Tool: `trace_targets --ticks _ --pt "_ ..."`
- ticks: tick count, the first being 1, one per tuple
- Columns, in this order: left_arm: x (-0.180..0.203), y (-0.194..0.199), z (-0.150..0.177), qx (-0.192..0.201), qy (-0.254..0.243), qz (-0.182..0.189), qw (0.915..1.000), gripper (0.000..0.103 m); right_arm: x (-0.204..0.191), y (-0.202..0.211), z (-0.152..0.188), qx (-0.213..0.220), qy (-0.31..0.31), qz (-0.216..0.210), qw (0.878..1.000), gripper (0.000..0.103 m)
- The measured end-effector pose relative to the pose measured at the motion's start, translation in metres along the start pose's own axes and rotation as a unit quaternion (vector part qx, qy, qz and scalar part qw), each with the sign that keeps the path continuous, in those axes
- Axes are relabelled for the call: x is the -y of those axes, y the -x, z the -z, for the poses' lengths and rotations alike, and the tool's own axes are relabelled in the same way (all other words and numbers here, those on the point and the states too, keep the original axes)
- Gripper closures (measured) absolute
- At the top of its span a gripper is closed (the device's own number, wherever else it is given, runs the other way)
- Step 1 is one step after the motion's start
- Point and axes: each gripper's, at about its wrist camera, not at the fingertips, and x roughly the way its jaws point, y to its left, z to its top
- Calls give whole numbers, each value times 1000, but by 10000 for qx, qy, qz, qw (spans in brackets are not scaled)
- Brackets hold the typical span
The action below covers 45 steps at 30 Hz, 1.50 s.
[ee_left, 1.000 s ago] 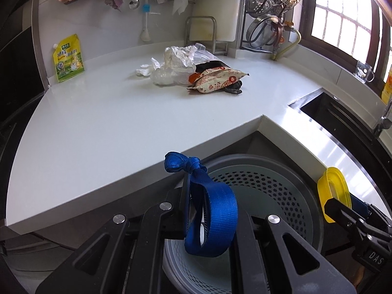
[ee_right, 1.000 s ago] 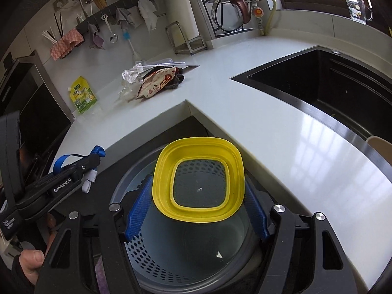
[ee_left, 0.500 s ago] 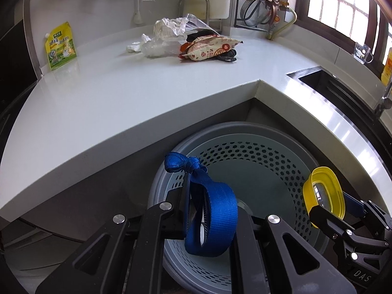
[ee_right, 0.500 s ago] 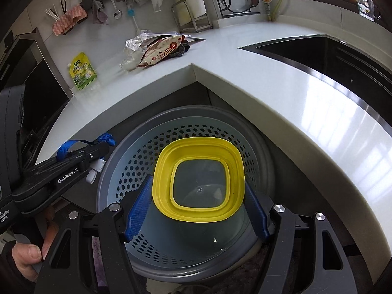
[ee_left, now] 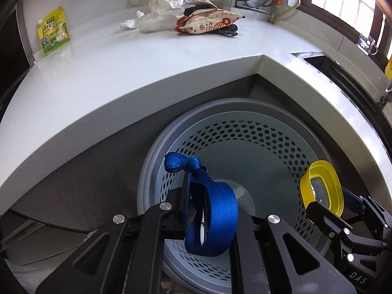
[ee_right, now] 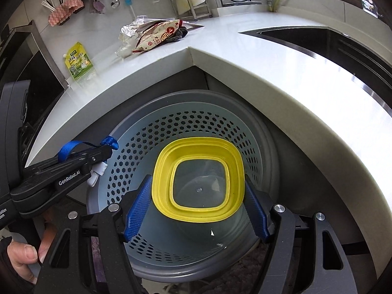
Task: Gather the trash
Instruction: 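Carry both items over the grey basket and open both tools to drop them, then move both tools back up toward the trash pile on the counter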
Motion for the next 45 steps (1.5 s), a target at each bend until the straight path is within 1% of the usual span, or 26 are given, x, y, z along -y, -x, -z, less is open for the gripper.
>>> trace_targets --ticks 8,10,12,14,15,16,19,36,42,45 --pt "0 -1 -1 -40 -2 4 10000 93 3 -6 0 -68 -17 4 10000 35" --pt "0 -1 -1 -46 16 -8 10000 90 5 -5 0 -52 -28 22 10000 35" --pt "-1 0 -2 -22 2 -47 10000 78 6 -5 -1 -60 -37 32 10000 34" --pt "-1 4 -2 71 -3 -102 9999 47 8 -5 -1 -57 -48 51 10000 34" --pt "-1 6 -2 142 0 -109 9998 43 9 -4 -1 -55 -60 51 10000 33" --pt "-1 9 -3 202 -10 -121 9997 42 9 -3 -1 -55 -69 37 10000 31" --pt "0 12 -5 237 -66 -167 9996 42 10 -2 -1 -28 -67 64 10000 31" --pt "-5 12 -7 238 -6 -189 9995 42 14 4 -1 64 -120 125 9998 31" --pt "-10 17 -8 283 34 -183 9994 37 12 6 -3 120 -128 109 9998 31" --pt "-11 22 -9 369 21 -207 9991 32 12 10 -5 194 -147 83 9997 31"
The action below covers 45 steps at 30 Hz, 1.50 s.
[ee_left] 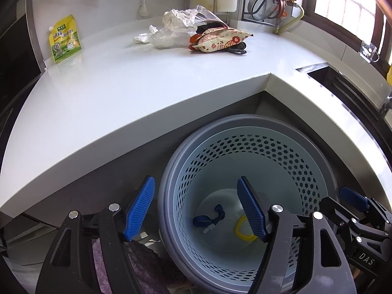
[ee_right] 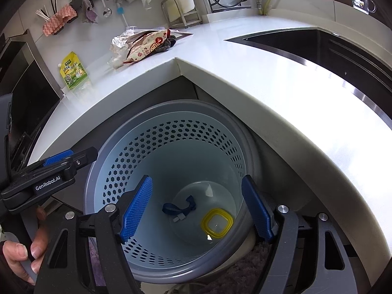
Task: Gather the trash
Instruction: 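Move both tools back up toward the trash pile on the counter, then grasp the red-white snack wrapper with the right tool while the left tool grasps a small wrapper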
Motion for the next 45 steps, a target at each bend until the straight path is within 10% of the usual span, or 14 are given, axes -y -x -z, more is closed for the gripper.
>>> trace_targets --ticks 19,45 --pt "-28 33 -34 740 391 11 9965 7 -5 11 -41 369 8 -143 9992 31" --pt "-75 -2 -113 961 775 -294 9919 7 -74 -59 -191 777 893 -408 9921 26"
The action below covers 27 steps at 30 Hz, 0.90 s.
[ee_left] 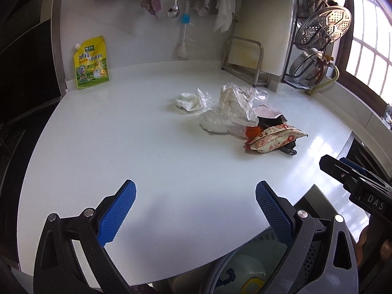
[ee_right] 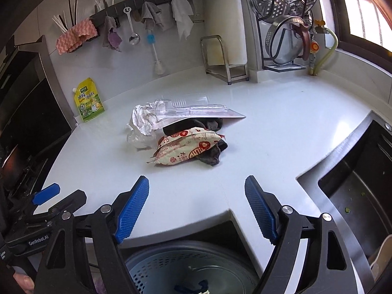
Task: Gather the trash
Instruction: 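Grasp the red-white snack wrapper with the right tool while the left tool grasps a small wrapper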
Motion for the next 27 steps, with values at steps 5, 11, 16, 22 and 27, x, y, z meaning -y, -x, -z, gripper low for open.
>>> trace_targets --ticks 5,11,16,22,27 --pt "0 -13 -7 -54 -32 17 10000 7 -3 -29 -20 -43 48 -135 9999 22" --pt "-2 -24 -15 -72 -10 30 10000 7 -11 -58 -36 -140 270 -94 9995 22" --pt "-4 -30 -19 -94 0 44 9999 7 -18 -73 -45 -189 478 -37 9987 19" --pt "-4 -34 -20 -110 13 53 9999 7 -24 -93 -47 -391 687 57 9969 19" --pt "-6 -36 -20 -150 43 47 9999 7 -32 -101 -41 -413 915 187 9948 19"
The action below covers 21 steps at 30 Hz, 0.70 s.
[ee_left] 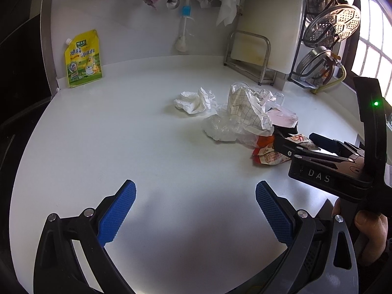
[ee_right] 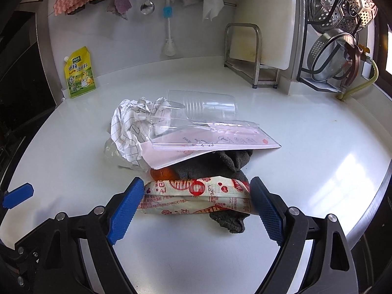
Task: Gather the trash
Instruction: 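Grasp the red-white snack wrapper with the right tool while the left tool grasps a small wrapper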
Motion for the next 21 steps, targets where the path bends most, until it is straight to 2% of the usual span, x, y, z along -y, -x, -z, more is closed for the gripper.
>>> trace_targets --ticks 9,14,21 --pt "-3 -2 0 -47 58 18 10000 7 -8 7 14 37 163 42 9999 20" --pt "-3 -1 1 -43 67 22 10000 7 -14 8 22 27 273 89 9996 27" --pt "-4 0 1 -42 84 -4 10000 7 -14 10 28 -15 156 -64 9999 38"
